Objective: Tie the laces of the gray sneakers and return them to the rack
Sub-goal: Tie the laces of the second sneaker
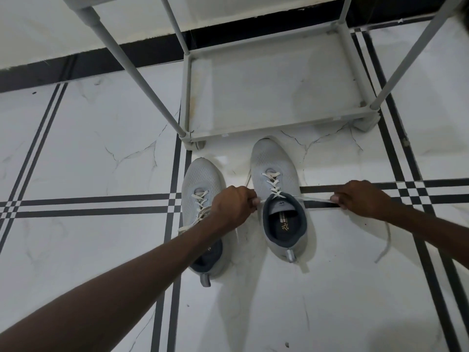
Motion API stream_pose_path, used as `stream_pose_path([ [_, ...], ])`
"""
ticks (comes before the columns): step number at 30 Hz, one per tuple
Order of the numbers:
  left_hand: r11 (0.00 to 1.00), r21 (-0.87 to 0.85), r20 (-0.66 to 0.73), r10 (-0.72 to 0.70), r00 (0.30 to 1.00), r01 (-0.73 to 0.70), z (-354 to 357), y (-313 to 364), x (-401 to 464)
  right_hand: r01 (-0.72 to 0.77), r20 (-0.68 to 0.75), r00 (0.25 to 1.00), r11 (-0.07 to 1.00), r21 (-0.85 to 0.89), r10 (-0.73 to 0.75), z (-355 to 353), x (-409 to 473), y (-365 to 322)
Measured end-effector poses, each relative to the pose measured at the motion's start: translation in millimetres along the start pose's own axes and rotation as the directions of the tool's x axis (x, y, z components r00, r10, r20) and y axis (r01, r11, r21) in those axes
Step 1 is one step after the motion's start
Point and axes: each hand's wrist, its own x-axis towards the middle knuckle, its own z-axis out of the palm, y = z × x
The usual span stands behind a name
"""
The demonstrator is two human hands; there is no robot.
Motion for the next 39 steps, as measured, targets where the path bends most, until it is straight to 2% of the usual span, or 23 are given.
stream_pose_path([
  [2,1.000,0.022,0.001,-0.012,1.000,0.012,-1,-7,1,-0.021,-0.052,0.998,1.000,-0.010,0.020,-6,4,0],
  [7,0.991,0.122,0.012,-0.064,0.998,0.062,7,-17,3,-0.127,-0.072,0.990,0.991,-0.051,0.123,-6,2,7],
  [11,0.998,0.058,0.020,0.001,1.000,-0.002,1,-11,3,-0.157,-0.121,0.981,0.987,-0.044,0.151,-9,-2,3],
  [13,0.997,0.068,0.019,0.040,0.999,-0.041,-5,-22,4,-0.108,-0.116,0.987,0.994,0.006,0.108,-16,-2,-2],
  [16,0.940,0.341,-0.190,0.076,0.979,-0.007,-19,-36,14,-0.012,-0.124,0.992,0.993,0.121,0.027,-28,-3,-17],
  [17,0.934,0.356,-0.263,0.071,0.962,0.028,-26,-34,18,0.010,-0.132,0.991,0.988,0.156,0.011,-32,-5,-25],
  [18,0.949,0.311,-0.317,0.047,0.947,0.058,-32,-29,21,0.041,-0.145,0.989,0.981,0.189,-0.013,-37,-6,-35],
  [19,0.978,0.194,-0.356,-0.003,0.934,0.077,-38,-21,24,0.069,-0.158,0.987,0.973,0.219,-0.035,-43,-8,-45],
  [21,0.986,-0.145,-0.365,-0.127,0.922,0.079,-43,-2,31,0.117,-0.179,0.981,0.960,0.253,-0.073,-56,-12,-64],
  [22,0.947,-0.317,-0.335,-0.165,0.928,0.054,-44,9,34,0.144,-0.195,0.976,0.955,0.258,-0.095,-62,-14,-73],
  [24,0.763,-0.647,-0.229,-0.202,0.952,0.006,-48,30,38,0.203,-0.240,0.960,0.949,0.242,-0.144,-74,-15,-87],
  [26,0.532,-0.847,-0.094,-0.185,0.978,0.019,-53,49,40,0.263,-0.307,0.931,0.944,0.198,-0.195,-84,-15,-95],
  [28,0.353,-0.928,0.077,-0.132,0.988,0.119,-57,63,40,0.304,-0.381,0.894,0.944,0.131,-0.235,-94,-14,-100],
  [30,0.255,-0.943,0.207,-0.053,0.977,0.214,-58,71,37,0.324,-0.440,0.856,0.945,0.047,-0.272,-102,-12,-102],
  [31,0.267,-0.938,0.225,-0.021,0.974,0.222,-58,71,37,0.329,-0.461,0.838,0.944,0.001,-0.291,-106,-11,-102],
  [34,0.405,-0.892,0.243,0.058,0.968,0.200,-63,68,34,0.328,-0.499,0.802,0.940,-0.089,-0.327,-112,-5,-101],
  [36,0.481,-0.859,0.249,0.091,0.964,0.177,-69,66,30,0.326,-0.515,0.793,0.941,-0.092,-0.325,-112,3,-98],
  [39,0.594,-0.799,0.179,0.093,0.979,0.090,-72,64,26,0.317,-0.561,0.772,0.946,-0.069,-0.300,-106,14,-97],
])
